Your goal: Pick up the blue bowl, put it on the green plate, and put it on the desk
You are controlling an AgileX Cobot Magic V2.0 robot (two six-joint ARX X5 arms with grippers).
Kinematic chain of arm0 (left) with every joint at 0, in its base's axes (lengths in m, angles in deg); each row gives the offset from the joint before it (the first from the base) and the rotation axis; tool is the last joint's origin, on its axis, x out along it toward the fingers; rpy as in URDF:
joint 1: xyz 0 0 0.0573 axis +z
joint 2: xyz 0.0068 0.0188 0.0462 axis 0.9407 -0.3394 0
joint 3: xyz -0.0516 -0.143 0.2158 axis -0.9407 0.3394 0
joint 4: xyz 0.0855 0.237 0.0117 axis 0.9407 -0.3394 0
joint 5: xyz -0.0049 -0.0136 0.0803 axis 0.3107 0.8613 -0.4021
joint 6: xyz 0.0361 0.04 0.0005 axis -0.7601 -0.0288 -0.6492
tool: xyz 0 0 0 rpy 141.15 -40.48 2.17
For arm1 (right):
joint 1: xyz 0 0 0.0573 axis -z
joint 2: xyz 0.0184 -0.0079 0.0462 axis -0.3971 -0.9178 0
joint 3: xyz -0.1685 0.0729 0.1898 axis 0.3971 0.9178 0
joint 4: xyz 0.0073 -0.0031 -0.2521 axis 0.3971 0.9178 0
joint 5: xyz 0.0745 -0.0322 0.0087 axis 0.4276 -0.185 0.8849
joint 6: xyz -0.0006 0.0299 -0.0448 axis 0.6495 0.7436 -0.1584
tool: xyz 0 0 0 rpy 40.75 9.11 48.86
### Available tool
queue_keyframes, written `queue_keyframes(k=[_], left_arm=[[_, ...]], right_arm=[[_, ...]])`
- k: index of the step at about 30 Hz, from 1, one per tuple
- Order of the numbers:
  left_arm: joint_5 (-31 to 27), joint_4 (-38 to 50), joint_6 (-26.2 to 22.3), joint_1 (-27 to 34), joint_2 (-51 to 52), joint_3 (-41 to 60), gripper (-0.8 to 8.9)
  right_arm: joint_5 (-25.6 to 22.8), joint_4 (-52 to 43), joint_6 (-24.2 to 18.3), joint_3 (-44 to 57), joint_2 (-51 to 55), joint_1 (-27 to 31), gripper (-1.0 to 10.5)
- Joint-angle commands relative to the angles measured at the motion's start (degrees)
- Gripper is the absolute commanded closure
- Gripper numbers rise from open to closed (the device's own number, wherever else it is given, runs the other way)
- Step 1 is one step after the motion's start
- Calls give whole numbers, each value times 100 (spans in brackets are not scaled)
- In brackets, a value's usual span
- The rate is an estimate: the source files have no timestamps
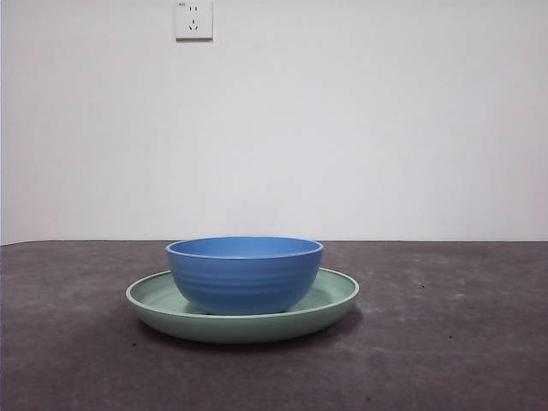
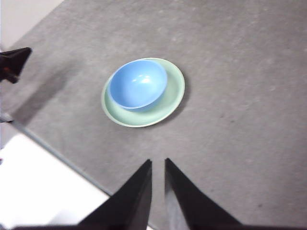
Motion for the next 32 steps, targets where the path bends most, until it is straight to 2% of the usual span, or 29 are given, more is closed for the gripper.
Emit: queue_keyframes(k=[1, 5, 10, 15, 19, 24, 27, 30, 32], left_arm=[[-17, -37, 13, -4, 11, 120, 786], [-17, -37, 13, -4, 11, 118, 786], [-17, -37, 13, -4, 11, 118, 786], [-17, -39, 13, -4, 11, 118, 786], [-17, -39, 13, -4, 11, 118, 786], [-17, -39, 13, -4, 11, 118, 786], [-17, -39, 13, -4, 11, 118, 786], [-17, -39, 13, -4, 11, 118, 786], [-17, -37, 13, -4, 11, 118, 786]], right_arm=[[79, -330, -822, 286, 173, 275, 908], [164, -2396, -1200, 1694, 863, 756, 908], [162, -5318, -1110, 3995, 1775, 1163, 908], [31, -7090, -1121, 5663, 2503, 1314, 908], [-326, -7322, -1095, 6347, 2896, 1491, 908], [-341, -7252, -1067, 6784, 3108, 1729, 908], [-452, -7217, -874, 6979, 3152, 1843, 908], [-815, -7176, -560, 7138, 3169, 1895, 908], [-973, -7173, -496, 7202, 3169, 1897, 908]])
